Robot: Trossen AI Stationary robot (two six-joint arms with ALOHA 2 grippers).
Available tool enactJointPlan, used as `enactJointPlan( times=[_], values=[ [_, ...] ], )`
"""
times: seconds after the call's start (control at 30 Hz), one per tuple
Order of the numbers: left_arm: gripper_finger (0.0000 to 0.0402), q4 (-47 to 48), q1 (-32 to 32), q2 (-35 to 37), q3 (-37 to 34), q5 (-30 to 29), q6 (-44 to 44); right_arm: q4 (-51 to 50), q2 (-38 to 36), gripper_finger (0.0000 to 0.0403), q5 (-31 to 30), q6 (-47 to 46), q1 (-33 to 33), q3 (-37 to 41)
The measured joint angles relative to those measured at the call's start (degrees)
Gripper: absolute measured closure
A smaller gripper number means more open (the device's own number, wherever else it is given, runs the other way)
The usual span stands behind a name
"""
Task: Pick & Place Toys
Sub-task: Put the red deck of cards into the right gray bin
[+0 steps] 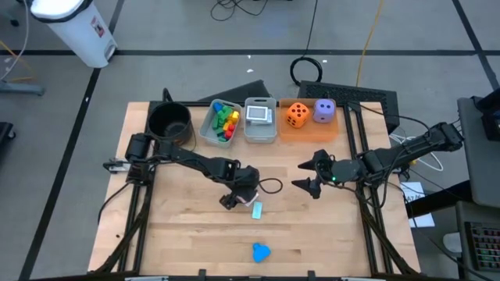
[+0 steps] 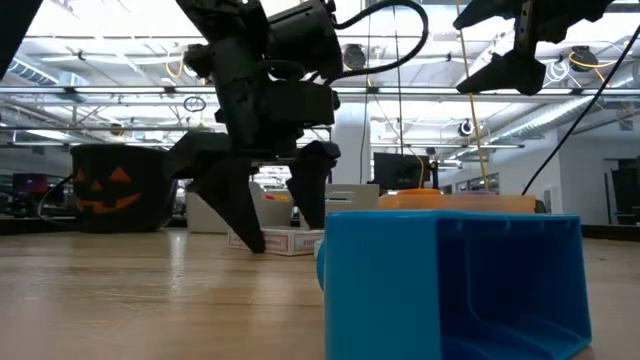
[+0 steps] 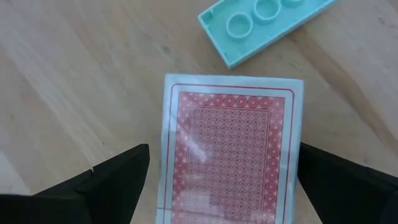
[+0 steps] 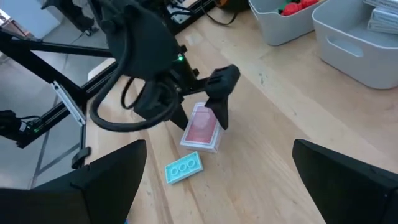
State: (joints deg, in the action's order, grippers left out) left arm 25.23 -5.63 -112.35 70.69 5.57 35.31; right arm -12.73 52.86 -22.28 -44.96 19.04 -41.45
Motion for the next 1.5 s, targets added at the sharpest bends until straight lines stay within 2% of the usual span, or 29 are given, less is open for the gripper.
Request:
enactJointPlan(
  times=[0.37, 0.9, 1.2, 1.27, 1.43, 1.5],
  values=[
    [0.0005, -1.1, -0.2, -0.7, 0.0, -1.2, -10.5, -0.9, 0.0, 0.0009, -0.2, 0.1, 0.6, 0.0],
    [0.0005, -0.5, 0.0, -0.8, 0.1, 0.0, -15.8, -2.6, 0.0, 0.0009, -0.4, -0.4, 0.6, 0.0],
    [0.0007, 3.3, 0.2, -0.8, 0.2, 1.8, -14.6, -2.6, 0.0, 0.0009, -0.5, -0.4, 0.6, 0.0],
    [0.0019, 3.6, 0.3, -0.8, 0.2, 2.1, -15.0, -2.6, 0.0, 0.0009, -0.5, -0.4, 0.6, 0.0],
    [0.0082, 4.3, 0.2, -0.8, 0.2, 2.2, -16.3, -2.6, 0.0, 0.0009, -0.6, -0.4, 0.6, 0.0],
    [0.0088, 4.3, 0.2, -0.8, 0.2, 2.0, -16.6, -2.6, 0.0, 0.0009, -0.6, -0.7, 0.6, 0.0]
  ],
)
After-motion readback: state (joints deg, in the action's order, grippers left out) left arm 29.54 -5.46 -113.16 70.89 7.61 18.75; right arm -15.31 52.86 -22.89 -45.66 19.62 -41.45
